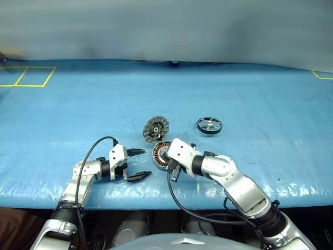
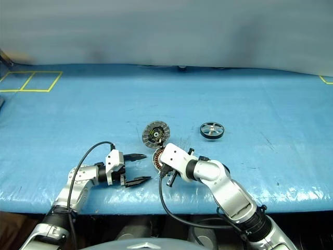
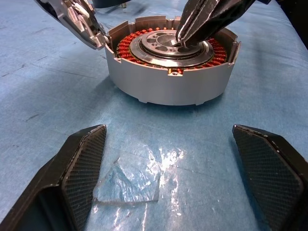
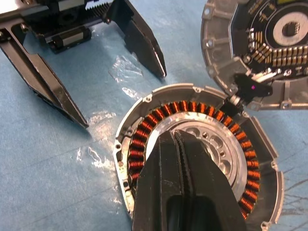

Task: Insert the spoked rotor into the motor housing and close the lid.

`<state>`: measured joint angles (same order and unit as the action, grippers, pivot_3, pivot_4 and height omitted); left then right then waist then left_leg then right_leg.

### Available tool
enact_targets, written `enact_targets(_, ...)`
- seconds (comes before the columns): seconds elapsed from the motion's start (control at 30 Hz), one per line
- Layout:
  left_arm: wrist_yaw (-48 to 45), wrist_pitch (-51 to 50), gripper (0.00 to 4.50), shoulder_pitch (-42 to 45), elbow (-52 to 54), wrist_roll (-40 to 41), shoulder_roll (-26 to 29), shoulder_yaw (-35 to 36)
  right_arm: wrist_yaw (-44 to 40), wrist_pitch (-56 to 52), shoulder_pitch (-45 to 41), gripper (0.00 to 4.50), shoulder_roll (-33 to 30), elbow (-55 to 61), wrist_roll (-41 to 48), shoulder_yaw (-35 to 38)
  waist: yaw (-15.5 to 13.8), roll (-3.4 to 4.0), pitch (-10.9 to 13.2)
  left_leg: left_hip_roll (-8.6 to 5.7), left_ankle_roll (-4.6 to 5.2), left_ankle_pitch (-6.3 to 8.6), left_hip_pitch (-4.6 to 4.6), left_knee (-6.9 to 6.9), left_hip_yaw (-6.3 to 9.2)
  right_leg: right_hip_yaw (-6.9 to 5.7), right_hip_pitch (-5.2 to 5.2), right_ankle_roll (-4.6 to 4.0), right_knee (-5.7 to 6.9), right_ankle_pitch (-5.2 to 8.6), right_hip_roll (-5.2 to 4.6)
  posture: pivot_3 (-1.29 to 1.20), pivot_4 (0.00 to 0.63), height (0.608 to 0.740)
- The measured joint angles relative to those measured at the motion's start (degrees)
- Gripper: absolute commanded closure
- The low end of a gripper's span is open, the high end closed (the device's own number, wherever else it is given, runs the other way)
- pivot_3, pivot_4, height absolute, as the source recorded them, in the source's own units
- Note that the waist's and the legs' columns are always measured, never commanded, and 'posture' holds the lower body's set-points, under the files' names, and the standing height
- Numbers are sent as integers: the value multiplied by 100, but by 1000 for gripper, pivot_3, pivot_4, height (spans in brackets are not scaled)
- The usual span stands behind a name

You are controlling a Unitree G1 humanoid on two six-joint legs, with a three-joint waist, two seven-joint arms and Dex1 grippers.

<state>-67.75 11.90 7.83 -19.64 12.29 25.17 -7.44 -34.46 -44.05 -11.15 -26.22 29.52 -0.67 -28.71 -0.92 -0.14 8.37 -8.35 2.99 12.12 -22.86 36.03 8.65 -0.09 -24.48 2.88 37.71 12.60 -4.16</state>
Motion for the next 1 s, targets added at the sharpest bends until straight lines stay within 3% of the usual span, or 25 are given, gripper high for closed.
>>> enact_targets(1.0,-55,114,22,57,-108,-41,-49,0,92,161,-222,4480,-233,-210,-119,146,-16,0,0,-1,0,0,0,1,1,-2,2,1,0,0,-2,0,150,740)
